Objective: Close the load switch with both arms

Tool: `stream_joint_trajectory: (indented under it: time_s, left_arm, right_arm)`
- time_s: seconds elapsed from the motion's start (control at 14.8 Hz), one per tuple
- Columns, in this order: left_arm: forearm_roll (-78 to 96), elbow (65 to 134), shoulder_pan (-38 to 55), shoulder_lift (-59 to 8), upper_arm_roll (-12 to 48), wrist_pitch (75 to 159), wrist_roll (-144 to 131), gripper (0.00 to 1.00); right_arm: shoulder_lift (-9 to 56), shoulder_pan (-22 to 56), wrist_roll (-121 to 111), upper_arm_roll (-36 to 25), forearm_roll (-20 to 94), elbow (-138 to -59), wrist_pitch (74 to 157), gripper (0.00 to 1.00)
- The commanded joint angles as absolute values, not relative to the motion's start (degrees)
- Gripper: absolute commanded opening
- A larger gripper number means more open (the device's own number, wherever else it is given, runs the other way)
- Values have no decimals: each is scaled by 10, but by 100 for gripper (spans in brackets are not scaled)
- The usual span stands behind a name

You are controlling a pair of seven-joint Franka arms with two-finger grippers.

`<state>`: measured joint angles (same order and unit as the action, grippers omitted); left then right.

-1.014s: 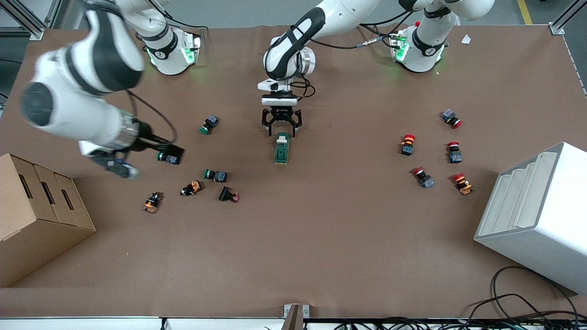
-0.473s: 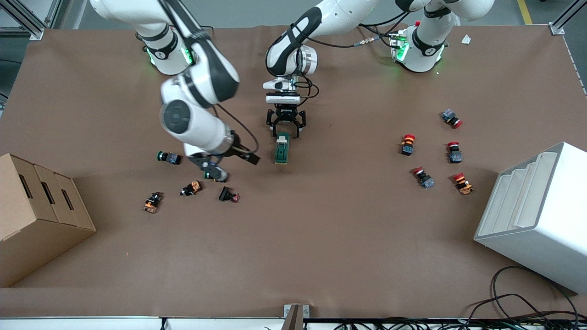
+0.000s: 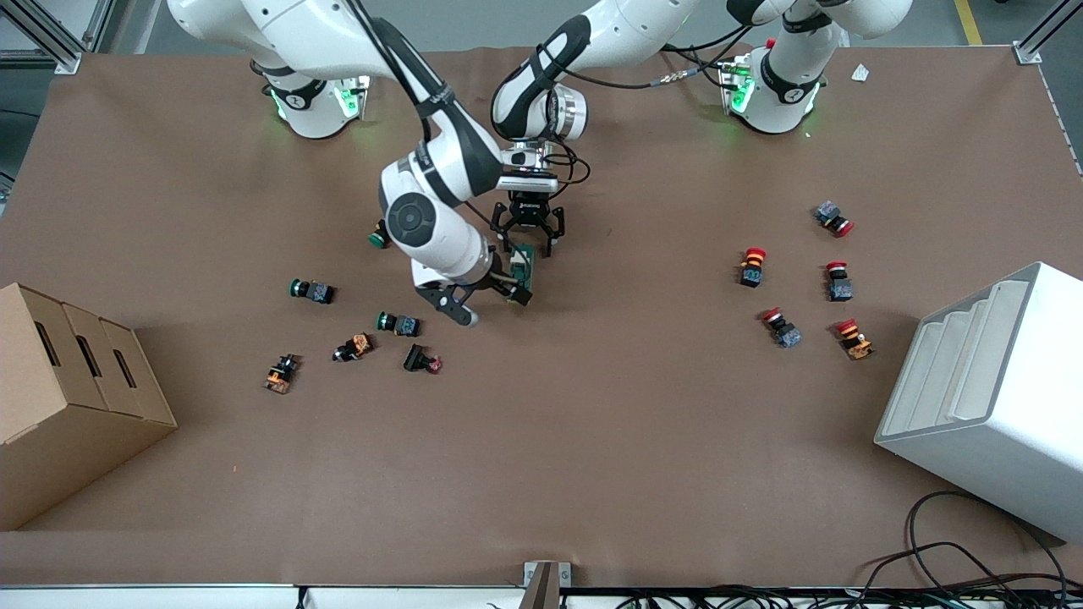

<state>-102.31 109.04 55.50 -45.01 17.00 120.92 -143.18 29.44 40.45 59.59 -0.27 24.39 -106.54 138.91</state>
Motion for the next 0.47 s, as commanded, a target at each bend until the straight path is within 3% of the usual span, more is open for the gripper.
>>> stream_joint_trajectory:
  time_s: [0.0,0.41]
  left_arm:
    - [-1029,1090,558,-474,169,1218,-1438,99]
    - [-1029,1087,557,-476,167,1218,-1439,99]
  right_arm:
    - [287,434,621,-10,258,-1098,1416,100]
    - [287,454,626,-9,258,-1148,1468,100]
